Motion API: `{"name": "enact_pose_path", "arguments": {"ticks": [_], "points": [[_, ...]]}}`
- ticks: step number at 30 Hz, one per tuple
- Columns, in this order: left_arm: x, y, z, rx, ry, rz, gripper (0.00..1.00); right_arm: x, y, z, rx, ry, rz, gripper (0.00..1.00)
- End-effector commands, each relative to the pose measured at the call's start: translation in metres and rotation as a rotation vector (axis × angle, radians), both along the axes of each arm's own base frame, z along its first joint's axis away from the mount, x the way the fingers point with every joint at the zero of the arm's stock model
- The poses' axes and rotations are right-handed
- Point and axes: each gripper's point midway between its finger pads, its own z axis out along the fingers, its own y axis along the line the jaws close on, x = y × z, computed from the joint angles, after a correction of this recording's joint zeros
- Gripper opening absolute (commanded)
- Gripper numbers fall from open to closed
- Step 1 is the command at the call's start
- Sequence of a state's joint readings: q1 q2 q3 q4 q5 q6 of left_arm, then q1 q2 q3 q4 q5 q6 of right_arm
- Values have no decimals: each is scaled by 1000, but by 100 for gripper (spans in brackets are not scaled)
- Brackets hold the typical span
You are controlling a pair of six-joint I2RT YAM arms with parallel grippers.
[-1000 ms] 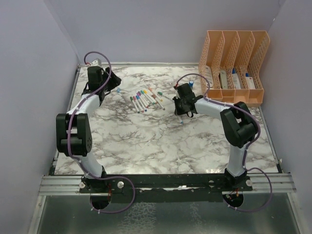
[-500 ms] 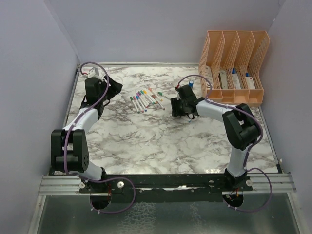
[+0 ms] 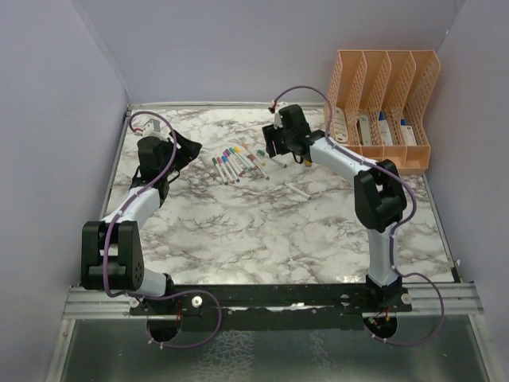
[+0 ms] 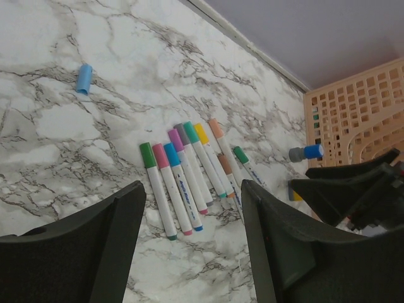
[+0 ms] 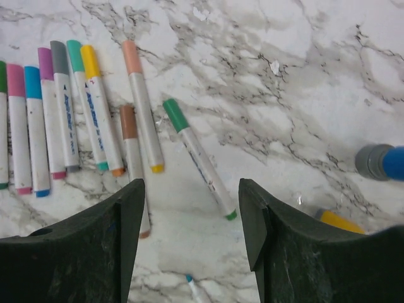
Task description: Open the pen caps
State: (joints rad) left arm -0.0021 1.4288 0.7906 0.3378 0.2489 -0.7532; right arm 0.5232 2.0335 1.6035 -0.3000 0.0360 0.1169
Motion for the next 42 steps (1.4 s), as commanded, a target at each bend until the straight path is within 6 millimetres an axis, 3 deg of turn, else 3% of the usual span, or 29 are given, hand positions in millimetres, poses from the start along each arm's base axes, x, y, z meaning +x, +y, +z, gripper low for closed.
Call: {"name": "enact_pose_path", "arguments": {"ticks": [1,7,25,32,42], "points": [[-2,-8,26,-24,-86,-36,65,15,1,-33,-110,38,61,61],[-3,-8,28,-23,-93,-39,65,29,4,-43,-143,28,74,61],[-2,-8,22,-25,-83,-36,65,35,2,-77,-162,75,80,56],[-2,-9,22,-30,-82,-35,65,29,-3,-93,-184,108,75,52],[-3,-8,22,-32,-82,-33,65,10,-9,-119,-189,177,74,38]]}}
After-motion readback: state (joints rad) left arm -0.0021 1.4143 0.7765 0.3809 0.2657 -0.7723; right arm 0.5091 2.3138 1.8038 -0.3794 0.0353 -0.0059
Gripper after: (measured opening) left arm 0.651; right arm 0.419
